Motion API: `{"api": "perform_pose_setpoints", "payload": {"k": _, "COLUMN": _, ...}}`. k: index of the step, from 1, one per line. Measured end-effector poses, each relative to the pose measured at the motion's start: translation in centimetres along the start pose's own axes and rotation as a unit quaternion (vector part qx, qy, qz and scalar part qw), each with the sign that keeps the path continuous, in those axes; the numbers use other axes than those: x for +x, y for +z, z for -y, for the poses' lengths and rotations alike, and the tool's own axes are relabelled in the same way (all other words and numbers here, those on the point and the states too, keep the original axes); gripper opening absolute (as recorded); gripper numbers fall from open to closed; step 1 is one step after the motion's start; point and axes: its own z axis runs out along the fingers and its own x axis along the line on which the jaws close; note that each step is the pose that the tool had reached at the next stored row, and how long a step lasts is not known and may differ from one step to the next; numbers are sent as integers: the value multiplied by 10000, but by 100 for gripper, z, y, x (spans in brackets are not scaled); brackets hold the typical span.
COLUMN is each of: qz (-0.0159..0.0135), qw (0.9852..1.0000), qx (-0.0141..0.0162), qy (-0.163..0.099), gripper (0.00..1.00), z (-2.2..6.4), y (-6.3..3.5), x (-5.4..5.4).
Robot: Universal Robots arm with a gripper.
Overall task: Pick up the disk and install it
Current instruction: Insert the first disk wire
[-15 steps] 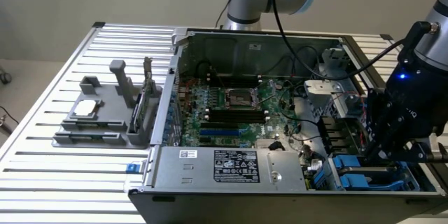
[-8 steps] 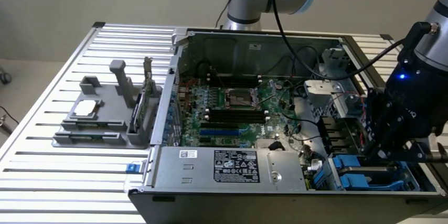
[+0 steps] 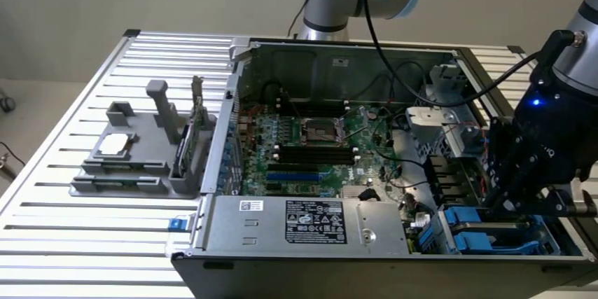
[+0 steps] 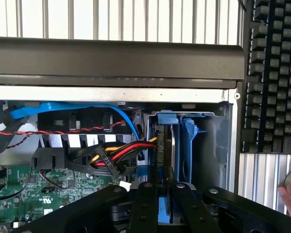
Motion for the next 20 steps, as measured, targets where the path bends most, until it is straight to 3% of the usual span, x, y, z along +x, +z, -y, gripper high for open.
{"api": "perform_pose_setpoints", "payload": {"k": 13, "qz": -15, "qw": 10000, "qx": -1, "qy": -4, "gripper": 18, "z": -2, "y": -3, "x": 0}}
{"api": "perform_pose_setpoints", "payload": {"k": 15, "qz": -11, "qw": 10000, "qx": 0, "qy": -4, "gripper": 18, "z": -3, "y": -43, "x": -4}}
{"api": "perform_pose_setpoints", "payload": {"k": 16, "qz": -10, "qw": 10000, "qx": 0, "qy": -5, "gripper": 25, "z": -4, "y": -75, "x": -7}}
{"api": "perform_pose_setpoints", "payload": {"k": 20, "qz": -10, "qw": 10000, "qx": 0, "qy": -5, "gripper": 25, "z": -6, "y": -206, "x": -18}}
